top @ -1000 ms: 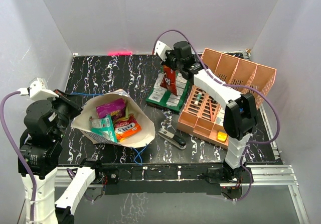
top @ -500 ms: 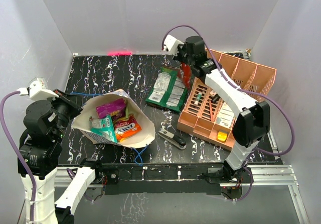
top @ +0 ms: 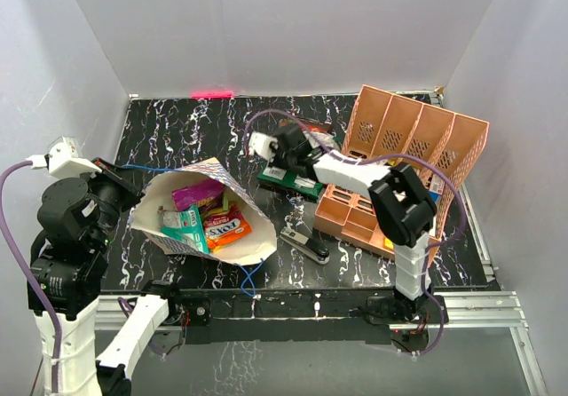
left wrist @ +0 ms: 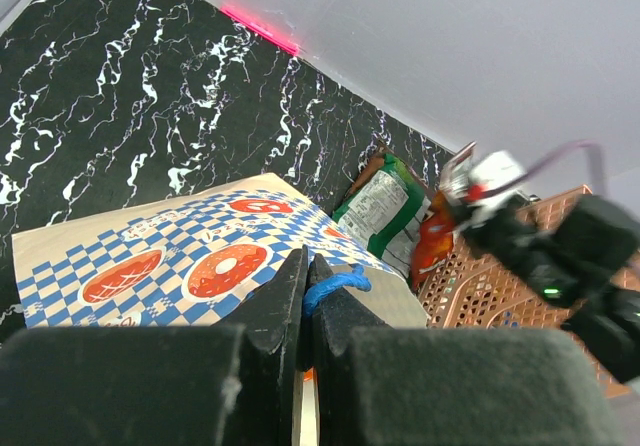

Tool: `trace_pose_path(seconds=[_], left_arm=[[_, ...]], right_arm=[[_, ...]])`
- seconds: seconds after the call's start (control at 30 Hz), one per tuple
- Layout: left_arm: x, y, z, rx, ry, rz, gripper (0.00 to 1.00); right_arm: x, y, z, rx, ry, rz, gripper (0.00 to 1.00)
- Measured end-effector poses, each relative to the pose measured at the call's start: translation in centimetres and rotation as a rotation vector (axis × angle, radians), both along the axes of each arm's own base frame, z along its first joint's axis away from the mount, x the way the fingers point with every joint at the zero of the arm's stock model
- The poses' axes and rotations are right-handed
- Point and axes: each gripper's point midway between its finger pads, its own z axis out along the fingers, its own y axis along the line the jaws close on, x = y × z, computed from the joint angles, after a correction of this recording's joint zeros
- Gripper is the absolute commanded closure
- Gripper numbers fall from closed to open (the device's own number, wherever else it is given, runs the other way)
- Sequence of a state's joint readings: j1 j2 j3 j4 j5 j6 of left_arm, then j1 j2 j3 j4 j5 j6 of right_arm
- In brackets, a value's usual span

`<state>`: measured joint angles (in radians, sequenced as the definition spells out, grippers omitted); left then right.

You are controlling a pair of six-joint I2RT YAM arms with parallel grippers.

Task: Take the snacks out of the paper bag
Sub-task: Place the snack at the center of the board.

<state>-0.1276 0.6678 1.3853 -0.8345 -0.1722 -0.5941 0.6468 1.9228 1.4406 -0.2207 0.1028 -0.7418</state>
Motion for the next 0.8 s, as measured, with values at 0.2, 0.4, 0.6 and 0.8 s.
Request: trace_pose_path(seconds=[0.2,0.4,0.6,0.8], left_arm=[[-0.1,0.0,0.3,0.007,-0.003,-0.002,1.0],[0.0,0.0,0.2,0.012,-0.002,-0.004,1.0],[-0.3,0.0,0.5,0.027,-0.032,-0.016,1.0],[-0.7,-0.6,0.4,0.033,-0.071,-0.056,1.0]], right_arm=[[-4.0,3.1,-6.8,0.046,0.191,0.06,0.93],[-3.5,4.0,-6.2,0.17,0.213,0.032,0.92],[-3.1,4.2,-5.8,0.29,0.269,-0.013,0.92],[-3.2,4.4,-5.5,0.481,0.42,-0.055,0.9]])
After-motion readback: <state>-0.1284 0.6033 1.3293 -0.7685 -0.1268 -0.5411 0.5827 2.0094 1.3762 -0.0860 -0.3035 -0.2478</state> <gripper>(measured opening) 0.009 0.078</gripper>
